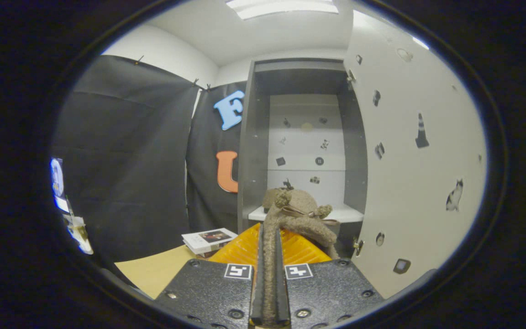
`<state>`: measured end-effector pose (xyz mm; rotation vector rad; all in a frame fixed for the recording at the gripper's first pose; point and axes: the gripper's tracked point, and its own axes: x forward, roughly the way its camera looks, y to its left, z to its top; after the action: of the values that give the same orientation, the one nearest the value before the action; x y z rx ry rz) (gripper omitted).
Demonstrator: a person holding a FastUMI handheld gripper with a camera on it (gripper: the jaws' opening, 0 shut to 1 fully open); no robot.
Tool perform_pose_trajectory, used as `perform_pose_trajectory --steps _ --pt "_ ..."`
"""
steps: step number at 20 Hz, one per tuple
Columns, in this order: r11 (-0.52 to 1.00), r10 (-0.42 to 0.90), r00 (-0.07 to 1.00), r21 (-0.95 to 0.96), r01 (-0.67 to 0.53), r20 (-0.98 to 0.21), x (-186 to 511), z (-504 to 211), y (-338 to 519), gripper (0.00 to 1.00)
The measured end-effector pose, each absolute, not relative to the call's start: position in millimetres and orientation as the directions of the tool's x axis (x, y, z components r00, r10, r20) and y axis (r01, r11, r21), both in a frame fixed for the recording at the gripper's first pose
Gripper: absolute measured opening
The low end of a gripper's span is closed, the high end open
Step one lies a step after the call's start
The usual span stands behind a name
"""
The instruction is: Open the shoe cabinet door, grab the shoes and put them into the shoe cabinet, then close the shoe cabinet door.
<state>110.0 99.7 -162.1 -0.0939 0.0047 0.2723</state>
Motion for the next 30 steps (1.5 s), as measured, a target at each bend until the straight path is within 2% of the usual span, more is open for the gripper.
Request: perform_pose_trajectory --steps 5,10,16,21,24,30 --pt "0.952 0.299 0.953 -0.082 -0.295 0.041 106 -93 112 0.13" --pt "0.963 0.261 0.964 -0.087 -0.256 0.048 146 -51 106 0.14" --pt "0.98 0.131 0.991 -0.154 -0.13 -0.004 242 -54 83 0.13" --pt "0.981 0.12 0.993 -0.155 -0.121 -0.016 316 -55 78 0.13" --pt "0.97 0.064 0.998 -0.234 -0.061 0.005 361 -58 66 0.14" --pt "0.951 0.032 0.993 -0.303 -0.064 -0.11 432 -110 58 0.13"
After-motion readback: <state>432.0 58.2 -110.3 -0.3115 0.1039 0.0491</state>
